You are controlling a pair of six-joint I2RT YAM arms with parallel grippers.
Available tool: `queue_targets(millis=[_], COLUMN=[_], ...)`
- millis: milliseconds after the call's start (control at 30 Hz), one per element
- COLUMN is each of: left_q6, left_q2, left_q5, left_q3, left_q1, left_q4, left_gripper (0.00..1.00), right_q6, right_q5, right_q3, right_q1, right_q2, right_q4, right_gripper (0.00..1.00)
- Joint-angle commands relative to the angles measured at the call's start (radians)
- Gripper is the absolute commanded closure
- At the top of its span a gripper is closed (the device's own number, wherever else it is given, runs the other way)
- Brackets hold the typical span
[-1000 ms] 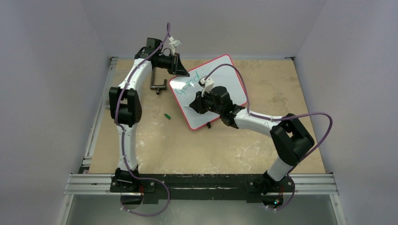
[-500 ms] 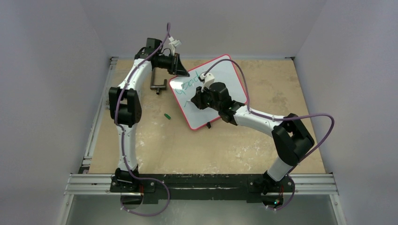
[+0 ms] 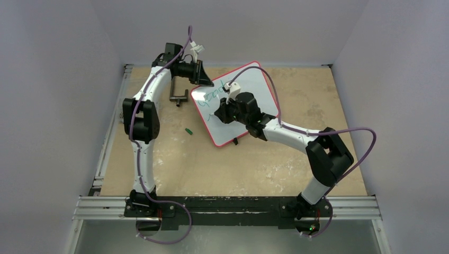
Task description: Write a sentence on the whiteboard
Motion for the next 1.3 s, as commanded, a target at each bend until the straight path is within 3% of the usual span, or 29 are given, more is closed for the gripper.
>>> queue_targets(millis=[0, 1000, 1267], left_q6=[0.042, 0.046, 0.046], left_q2=[-0.056, -0.069, -0.069], left_q5=[-0.008, -0.009, -0.01], left_q3=[-0.009, -0.02, -0.02], left_q1=[-0.017, -0.017, -0.017], left_q4=[0.025, 0.033, 0.033], left_gripper=[1.0, 1.0, 1.0], right_q6=[-0.031, -0.025, 0.006], right_q5=[-0.026, 0.142, 0.076], right_q3=[0.036, -0.054, 0.008], right_q1=[0.019, 0.027, 0.027], right_q2=[0.037, -0.053, -0.113], right_q4=[-0.019, -0.125, -0.121], right_gripper=[1.0, 1.0, 1.0])
